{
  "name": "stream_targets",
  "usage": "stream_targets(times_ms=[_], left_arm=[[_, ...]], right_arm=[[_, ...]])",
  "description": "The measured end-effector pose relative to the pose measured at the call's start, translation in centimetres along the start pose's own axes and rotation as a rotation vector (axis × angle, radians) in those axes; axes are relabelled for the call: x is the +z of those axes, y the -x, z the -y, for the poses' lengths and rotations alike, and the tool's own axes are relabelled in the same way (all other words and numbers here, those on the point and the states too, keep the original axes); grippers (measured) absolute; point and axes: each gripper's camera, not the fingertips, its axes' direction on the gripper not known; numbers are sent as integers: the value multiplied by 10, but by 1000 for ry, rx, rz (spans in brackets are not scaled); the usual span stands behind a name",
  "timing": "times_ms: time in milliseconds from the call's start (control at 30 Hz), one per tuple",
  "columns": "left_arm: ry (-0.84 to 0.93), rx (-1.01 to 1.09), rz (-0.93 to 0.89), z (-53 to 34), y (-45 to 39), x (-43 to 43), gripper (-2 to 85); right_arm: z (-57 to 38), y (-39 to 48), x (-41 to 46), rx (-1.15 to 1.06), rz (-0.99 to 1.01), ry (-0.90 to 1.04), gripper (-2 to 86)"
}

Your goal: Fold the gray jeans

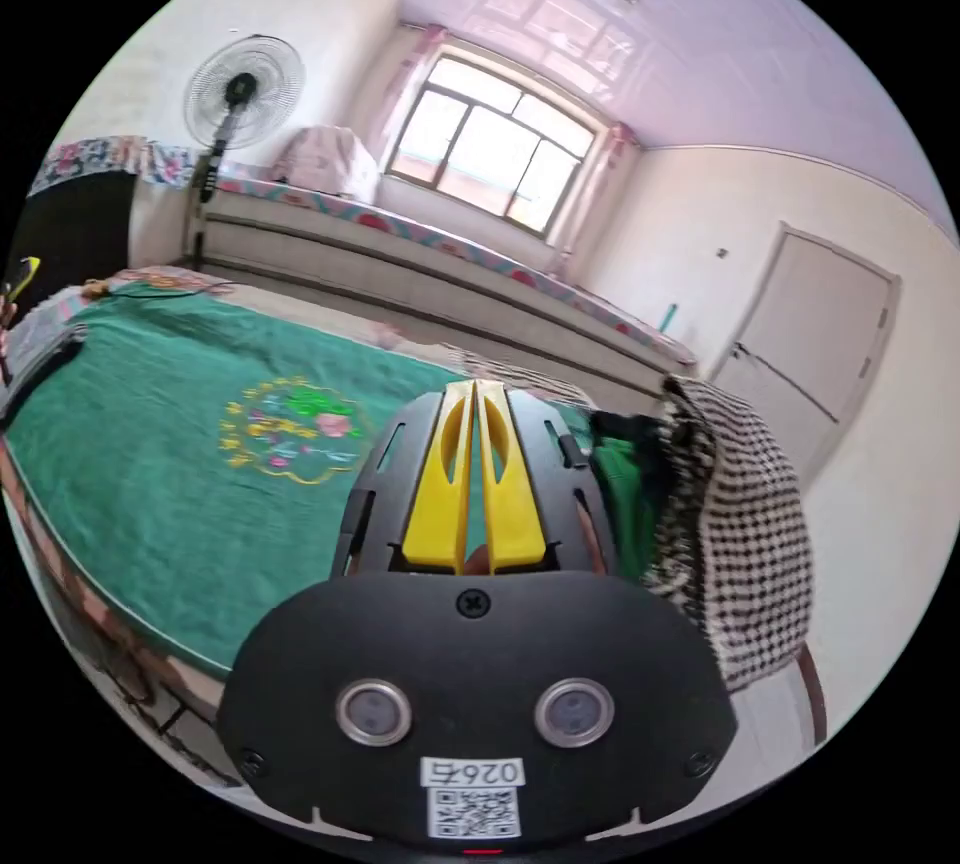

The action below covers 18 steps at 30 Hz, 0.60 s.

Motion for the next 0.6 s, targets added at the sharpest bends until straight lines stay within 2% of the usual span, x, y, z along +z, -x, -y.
stream_targets(times_ms=[100,167,233,433,500,600], left_arm=[[-137,-43,226,-4,69,-54,-2],[-236,-70,456,-15,118,-100,-5],[-260,-190,559,-22,159,-133,-7],[-254,-381,659,-39,260,-204,13],[-254,-436,686,-46,285,-218,66],[-222,-514,631,-54,329,-228,111]], right_arm=[[31,46,13,-76,209,-10,-10],[50,79,16,-132,330,-24,-9],[68,115,14,-201,438,-49,-9],[117,231,-16,-448,780,-129,-9],[131,270,-30,-554,899,-139,-9],[145,309,-48,-682,1007,-143,-8]])
